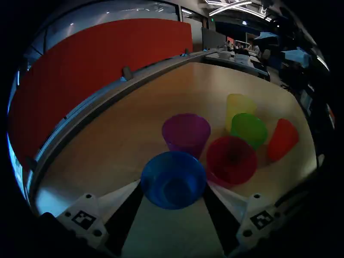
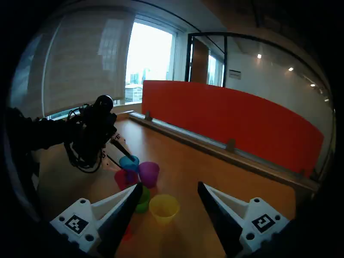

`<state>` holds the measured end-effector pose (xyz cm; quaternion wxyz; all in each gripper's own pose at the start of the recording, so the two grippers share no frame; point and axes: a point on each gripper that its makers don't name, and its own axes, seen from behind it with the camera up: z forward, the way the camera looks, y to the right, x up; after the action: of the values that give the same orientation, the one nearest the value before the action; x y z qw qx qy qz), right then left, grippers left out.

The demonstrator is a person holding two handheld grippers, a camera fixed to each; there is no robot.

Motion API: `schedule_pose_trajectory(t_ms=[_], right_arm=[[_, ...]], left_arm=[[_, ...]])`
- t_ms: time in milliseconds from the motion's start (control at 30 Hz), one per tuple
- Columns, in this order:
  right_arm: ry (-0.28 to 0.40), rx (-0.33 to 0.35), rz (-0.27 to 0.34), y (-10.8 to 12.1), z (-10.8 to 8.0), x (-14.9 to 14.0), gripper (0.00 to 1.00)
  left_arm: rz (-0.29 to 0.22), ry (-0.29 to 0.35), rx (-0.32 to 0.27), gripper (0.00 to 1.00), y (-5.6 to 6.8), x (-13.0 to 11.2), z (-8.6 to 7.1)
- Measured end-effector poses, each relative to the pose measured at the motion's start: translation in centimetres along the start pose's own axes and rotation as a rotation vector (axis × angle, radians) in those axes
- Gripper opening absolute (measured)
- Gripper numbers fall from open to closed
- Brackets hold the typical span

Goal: Pour water

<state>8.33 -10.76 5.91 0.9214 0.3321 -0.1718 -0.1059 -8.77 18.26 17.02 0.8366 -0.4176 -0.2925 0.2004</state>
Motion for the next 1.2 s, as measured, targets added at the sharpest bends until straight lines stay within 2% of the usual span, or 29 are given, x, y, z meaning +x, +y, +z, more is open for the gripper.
schedule_pose_trajectory(t_ms=[300,800,1000,1200], right_arm=[[-0.001,-0.005,0.004,0.1,-0.1,-0.2,0.99],[0.003,-0.005,0.014,-0.1,0.1,-0.4,0.99],[0.009,-0.004,0.01,-0.4,0.1,-0.1,0.99],[0.019,-0.002,0.006,-0.8,0.0,0.5,0.99]], left_arm=[[-0.029,0.018,0.014,0.86,-0.3,0.2,0.1],[-0.045,0.023,0.031,0.85,-0.4,-0.3,-0.4],[-0.047,0.043,0.045,0.85,-0.3,0.0,-1.4],[-0.052,0.073,0.071,0.85,-0.3,1.0,-3.3]])
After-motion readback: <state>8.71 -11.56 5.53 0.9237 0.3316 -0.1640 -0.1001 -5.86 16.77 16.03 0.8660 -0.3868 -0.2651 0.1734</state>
